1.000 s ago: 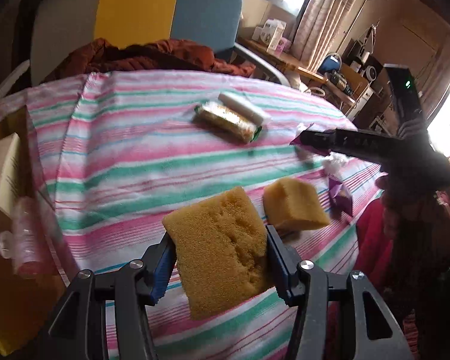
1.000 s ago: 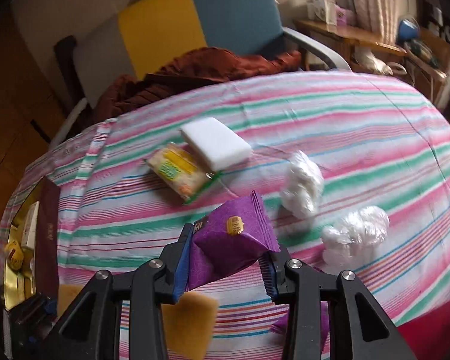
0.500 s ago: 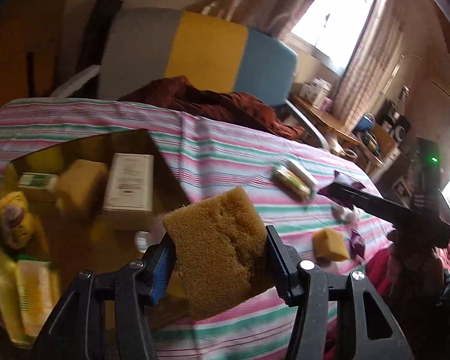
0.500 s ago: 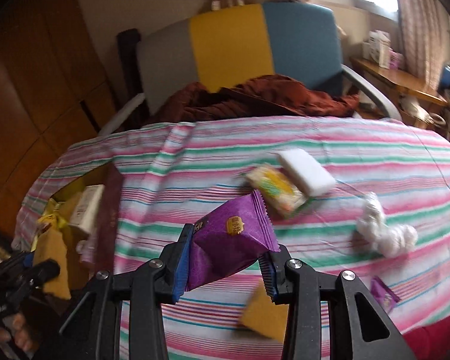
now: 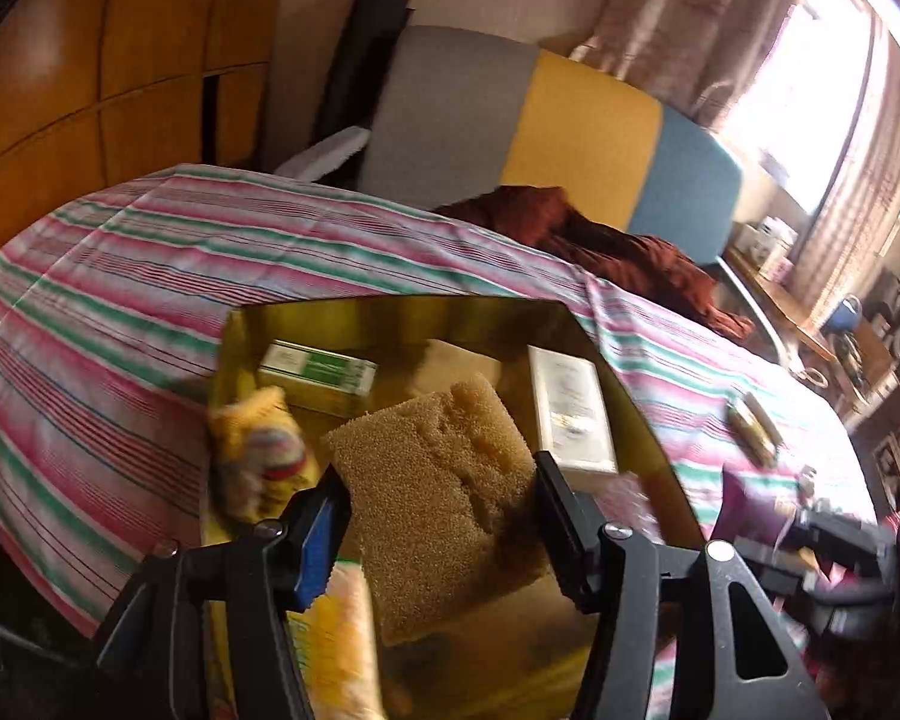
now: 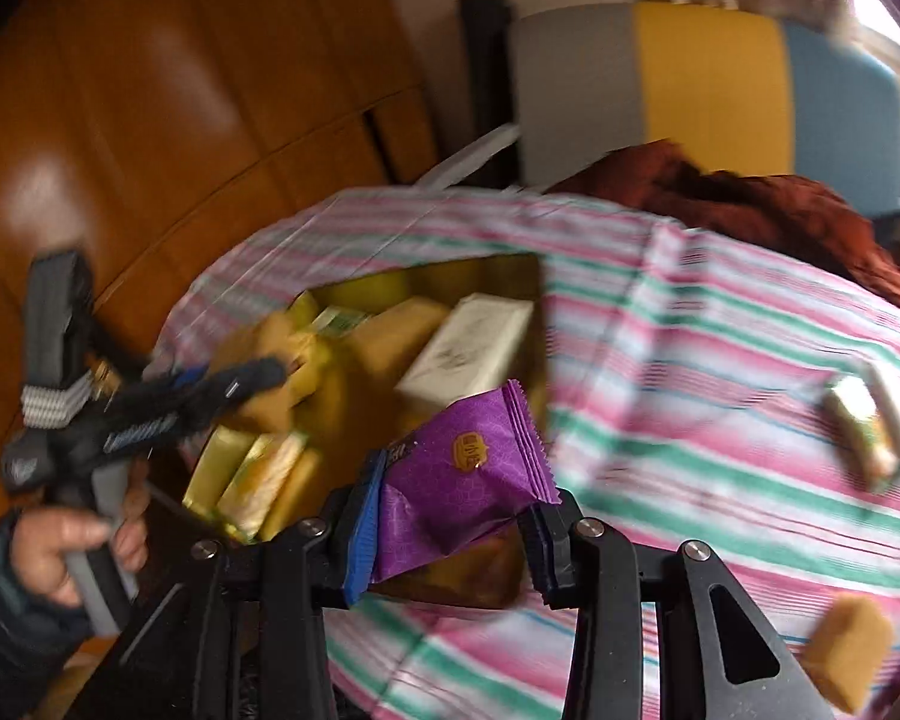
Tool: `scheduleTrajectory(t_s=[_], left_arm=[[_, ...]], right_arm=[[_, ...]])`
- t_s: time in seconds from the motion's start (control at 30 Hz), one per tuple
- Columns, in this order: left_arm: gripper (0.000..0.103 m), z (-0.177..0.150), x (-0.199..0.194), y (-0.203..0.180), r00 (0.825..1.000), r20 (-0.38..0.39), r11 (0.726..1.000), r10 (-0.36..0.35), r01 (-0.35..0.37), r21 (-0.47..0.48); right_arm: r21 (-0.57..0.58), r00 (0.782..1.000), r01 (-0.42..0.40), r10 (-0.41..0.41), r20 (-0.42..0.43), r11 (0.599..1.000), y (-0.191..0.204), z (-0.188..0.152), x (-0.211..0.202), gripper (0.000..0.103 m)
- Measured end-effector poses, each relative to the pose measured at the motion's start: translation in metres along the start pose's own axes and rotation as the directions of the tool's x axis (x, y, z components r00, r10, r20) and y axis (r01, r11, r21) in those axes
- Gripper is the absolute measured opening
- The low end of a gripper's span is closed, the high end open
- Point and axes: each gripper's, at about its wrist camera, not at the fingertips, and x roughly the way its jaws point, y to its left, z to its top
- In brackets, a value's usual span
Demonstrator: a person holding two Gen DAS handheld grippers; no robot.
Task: Organize objects
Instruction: 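Carry the sponge and purple packet into the gold tray and open both tools, then move both tools back from the tray toward the remaining items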
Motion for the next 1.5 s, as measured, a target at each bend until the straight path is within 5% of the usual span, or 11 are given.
scheduleTrajectory(t_s=[0.27, 0.57, 1.07, 1.5], left_arm=[[0.068, 0.006, 0.007, 0.027, 0.998, -0.005, 0.995, 0.069, -0.069, -0.076], [0.077, 0.011, 0.009, 0.035, 0.998, -0.007, 0.986, 0.065, -0.065, -0.151], [0.077, -0.028, -0.044, -0.008, 0.968, 0.133, 0.977, 0.211, -0.205, -0.056], [0.077, -0.042, -0.055, -0.052, 0.966, 0.173, 0.972, 0.190, -0.211, 0.108]], right_arm=[[-0.062, 0.996, -0.019, 0.014, -0.089, 0.998, 0.031, -0.014, 0.036, 0.055], [-0.051, 0.996, -0.012, 0.008, -0.094, 0.999, 0.033, -0.025, 0.034, 0.069], [-0.084, 0.988, 0.149, -0.145, 0.048, 0.985, 0.041, -0.030, 0.009, 0.103], [-0.025, 0.967, 0.235, -0.231, 0.112, 0.972, 0.022, -0.027, -0.013, 0.103]])
